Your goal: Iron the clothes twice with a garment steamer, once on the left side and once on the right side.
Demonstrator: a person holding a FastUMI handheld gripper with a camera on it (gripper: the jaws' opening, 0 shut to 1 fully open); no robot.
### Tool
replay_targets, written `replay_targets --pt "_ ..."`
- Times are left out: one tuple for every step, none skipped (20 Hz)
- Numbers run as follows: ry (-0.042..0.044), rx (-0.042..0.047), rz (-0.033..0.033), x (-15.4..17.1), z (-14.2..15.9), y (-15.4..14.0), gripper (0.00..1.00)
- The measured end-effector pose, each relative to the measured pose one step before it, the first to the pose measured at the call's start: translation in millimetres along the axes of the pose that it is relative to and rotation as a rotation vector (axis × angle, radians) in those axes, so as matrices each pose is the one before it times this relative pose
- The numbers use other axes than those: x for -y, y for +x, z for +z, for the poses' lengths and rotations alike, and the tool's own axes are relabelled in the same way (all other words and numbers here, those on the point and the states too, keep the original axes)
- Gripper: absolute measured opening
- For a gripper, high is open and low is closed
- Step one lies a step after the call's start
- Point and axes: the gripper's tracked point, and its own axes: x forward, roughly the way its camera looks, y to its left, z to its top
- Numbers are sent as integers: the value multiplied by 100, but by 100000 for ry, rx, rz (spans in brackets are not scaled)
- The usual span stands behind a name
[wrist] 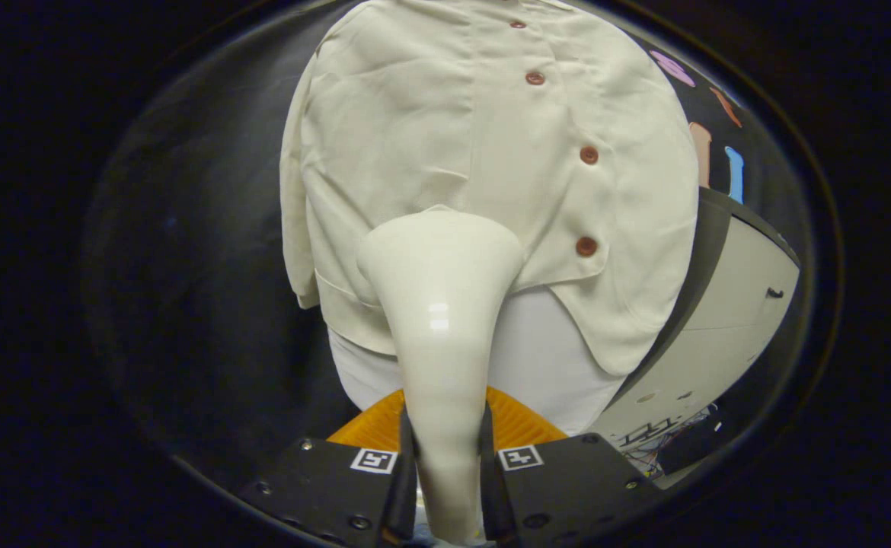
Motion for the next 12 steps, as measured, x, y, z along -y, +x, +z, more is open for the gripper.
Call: replay_targets --pt "603 -536 96 -6 -251 -28 34" --pt "304 -344 189 64 -157 -72 34" --pt "-232 -646 27 48 -259 -111 34" --pt "-346 -70 131 27 -152 -128 34" --pt "-541 -157 114 -58 -147 -161 34" --pt "-565 140 179 -18 -49 -95 34" --pt "-548 84 220 -13 -75 -402 34" --pt "-452 -111 229 -97 -21 -492 34" --pt "-132 19 608 -109 65 -604 34" --pt "-205 790 770 -118 273 -652 34" --pt "-242 1041 497 -63 488 -806 34" --pt "-111 1743 690 -22 641 -937 34"
